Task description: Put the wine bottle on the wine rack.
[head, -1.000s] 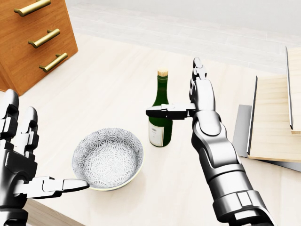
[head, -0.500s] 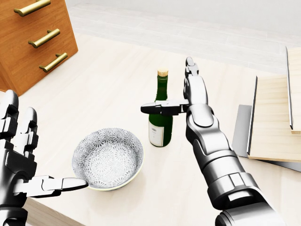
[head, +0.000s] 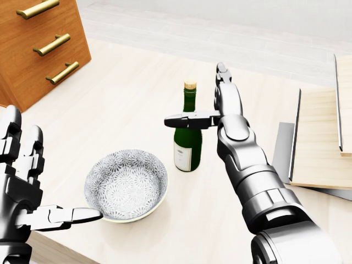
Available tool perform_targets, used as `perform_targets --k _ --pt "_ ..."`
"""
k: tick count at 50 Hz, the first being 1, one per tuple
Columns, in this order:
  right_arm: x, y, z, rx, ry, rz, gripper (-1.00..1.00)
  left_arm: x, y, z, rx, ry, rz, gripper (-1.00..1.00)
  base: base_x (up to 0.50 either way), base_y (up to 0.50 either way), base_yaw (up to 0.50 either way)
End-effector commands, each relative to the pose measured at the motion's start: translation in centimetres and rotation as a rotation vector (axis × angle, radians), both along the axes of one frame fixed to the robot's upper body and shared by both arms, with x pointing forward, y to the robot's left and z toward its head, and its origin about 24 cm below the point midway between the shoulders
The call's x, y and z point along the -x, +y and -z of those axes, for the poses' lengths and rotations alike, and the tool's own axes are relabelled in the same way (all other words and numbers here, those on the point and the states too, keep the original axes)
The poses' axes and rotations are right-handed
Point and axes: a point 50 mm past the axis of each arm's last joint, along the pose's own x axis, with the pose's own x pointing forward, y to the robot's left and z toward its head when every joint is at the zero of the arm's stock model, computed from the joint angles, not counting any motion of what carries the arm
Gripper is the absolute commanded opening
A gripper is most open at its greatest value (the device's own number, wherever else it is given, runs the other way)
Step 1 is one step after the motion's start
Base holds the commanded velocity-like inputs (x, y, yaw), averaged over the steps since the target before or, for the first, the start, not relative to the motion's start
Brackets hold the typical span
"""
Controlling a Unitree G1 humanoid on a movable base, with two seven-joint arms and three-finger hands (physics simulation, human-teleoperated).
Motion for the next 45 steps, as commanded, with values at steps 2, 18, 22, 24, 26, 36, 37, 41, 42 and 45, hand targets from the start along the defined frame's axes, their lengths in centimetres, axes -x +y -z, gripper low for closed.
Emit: perform_targets --k 2,18,22,24,26,36,37,41,42,45 --pt "-0.3 0.2 -0.5 -0.003 0.006 -0.005 1.00 0.0 -0.1 0.1 0.003 0.004 0.006 1.00 0.00 0.00 0.00" --pt "-0.7 0.2 -0.9 -0.005 0.026 0.000 1.00 0.1 0.0 -0.3 0.005 -0.013 0.002 1.00 0.00 0.00 0.00" --pt "-0.7 0.4 -0.7 0.002 0.045 -0.018 1.00 0.1 0.1 -0.2 0.006 -0.011 0.001 1.00 0.00 0.00 0.00" --pt "-0.7 0.5 -0.7 0.003 0.048 -0.024 1.00 0.1 0.1 -0.2 0.006 -0.009 0.000 1.00 0.00 0.00 0.00" --pt "-0.6 0.6 -0.7 0.003 0.050 -0.024 1.00 0.1 0.1 -0.2 0.007 -0.011 0.001 1.00 0.00 0.00 0.00" --pt "-0.6 1.1 -0.4 0.010 0.076 -0.057 1.00 0.1 0.1 -0.2 0.006 -0.012 0.000 1.00 0.00 0.00 0.00" --pt "-0.6 1.1 -0.4 0.010 0.076 -0.058 1.00 0.1 0.1 -0.2 0.006 -0.011 0.000 1.00 0.00 0.00 0.00" --pt "-0.5 1.5 -0.2 0.020 0.091 -0.087 1.00 0.0 0.2 -0.1 0.009 -0.004 0.000 1.00 0.00 0.00 0.00" --pt "-0.5 1.5 -0.2 0.019 0.090 -0.088 1.00 0.1 0.2 0.0 0.009 -0.003 0.000 1.00 0.00 0.00 0.00" --pt "-0.5 1.6 -0.3 0.020 0.090 -0.091 1.00 0.1 0.2 0.0 0.008 -0.001 0.001 1.00 0.00 0.00 0.00"
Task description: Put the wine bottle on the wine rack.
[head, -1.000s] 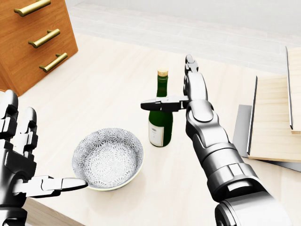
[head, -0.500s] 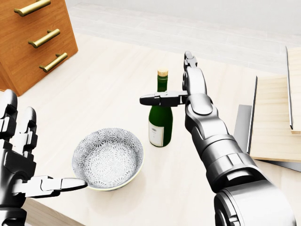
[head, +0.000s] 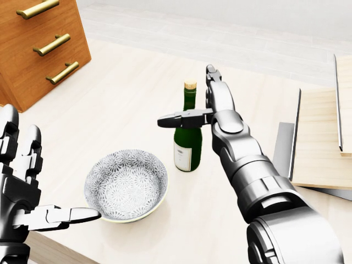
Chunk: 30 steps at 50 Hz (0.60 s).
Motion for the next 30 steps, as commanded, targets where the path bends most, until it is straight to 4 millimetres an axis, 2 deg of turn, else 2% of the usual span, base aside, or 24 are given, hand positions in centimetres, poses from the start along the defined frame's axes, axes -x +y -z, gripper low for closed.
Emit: perform_targets --k 1,12,13,15,18,19,21,22,23,25,26,28,30 --pt "0.04 0.52 0.07 0.008 0.018 -0.034 1.00 -0.01 0.11 0.17 0.002 0.007 0.000 1.00 0.00 0.00 0.00" --pt "0.04 0.58 0.00 0.000 0.012 -0.037 1.00 -0.04 0.10 0.26 0.003 0.011 -0.001 1.00 0.00 0.00 0.00" --pt "0.03 0.57 -0.03 0.000 0.011 -0.037 0.47 -0.03 0.10 0.26 0.003 0.011 0.000 1.00 0.00 0.00 0.00" --pt "0.03 0.58 -0.05 0.001 0.009 -0.038 0.06 0.00 0.08 0.27 0.002 0.012 0.000 1.00 0.00 0.00 0.00" --pt "0.00 0.53 -0.14 -0.002 0.005 -0.035 -0.15 0.02 0.11 0.23 0.003 0.010 -0.002 1.00 0.00 0.00 0.00" --pt "-0.01 0.52 -0.19 -0.005 0.002 -0.035 -0.34 0.04 0.10 0.18 0.002 0.008 -0.001 1.00 0.00 0.00 0.00" --pt "-0.01 0.52 -0.21 -0.005 0.000 -0.034 -0.53 0.04 0.09 0.17 0.003 0.007 -0.001 1.00 0.00 0.00 0.00" --pt "-0.01 0.52 -0.21 -0.005 0.000 -0.034 -0.53 0.04 0.09 0.17 0.003 0.007 -0.001 1.00 0.00 0.00 0.00" --pt "-0.01 0.54 -0.24 -0.007 -0.002 -0.035 -0.75 0.00 0.05 0.26 0.002 0.011 0.000 1.00 0.00 0.00 0.00" --pt "-0.01 0.55 -0.25 -0.007 -0.003 -0.036 -0.75 0.00 0.06 0.27 0.002 0.012 0.000 1.00 0.00 0.00 0.00" --pt "-0.02 0.55 -0.28 -0.008 -0.004 -0.037 -0.89 -0.01 0.06 0.29 0.003 0.012 0.000 1.00 0.00 0.00 0.00" --pt "-0.02 0.55 -0.30 -0.006 -0.006 -0.036 -1.00 0.00 0.06 0.31 0.003 0.013 0.001 1.00 0.00 0.00 0.00" --pt "-0.03 0.52 -0.34 -0.003 -0.010 -0.035 -1.00 0.00 0.06 0.36 0.004 0.015 0.001 1.00 0.00 0.00 0.00"
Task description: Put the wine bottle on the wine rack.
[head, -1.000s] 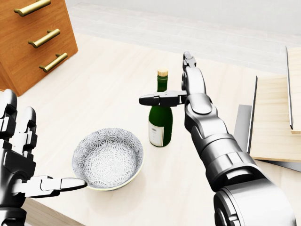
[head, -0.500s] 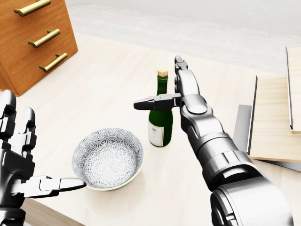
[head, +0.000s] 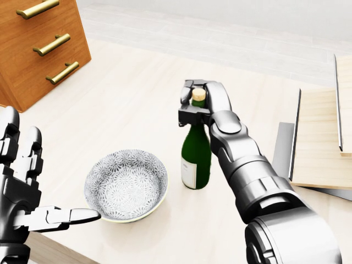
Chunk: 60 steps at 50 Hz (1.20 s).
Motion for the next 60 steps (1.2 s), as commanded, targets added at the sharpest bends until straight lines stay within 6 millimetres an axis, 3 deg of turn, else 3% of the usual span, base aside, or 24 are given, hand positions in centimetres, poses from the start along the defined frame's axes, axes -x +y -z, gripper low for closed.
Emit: perform_targets --k 1,36,60 --pt "-0.1 -0.1 -0.5 0.005 -0.024 0.007 -1.00 0.0 0.0 0.1 0.001 0.004 0.001 1.00 0.00 0.00 0.00" --pt "-0.2 -1.0 -1.1 0.035 -0.069 0.030 -1.00 0.2 -0.2 -0.1 0.000 -0.006 0.004 1.00 0.00 0.00 0.00" --pt "-0.8 -4.3 -5.1 -0.035 -0.163 0.090 -1.00 0.1 -0.2 0.0 0.006 -0.001 0.006 1.00 0.00 0.00 0.00"
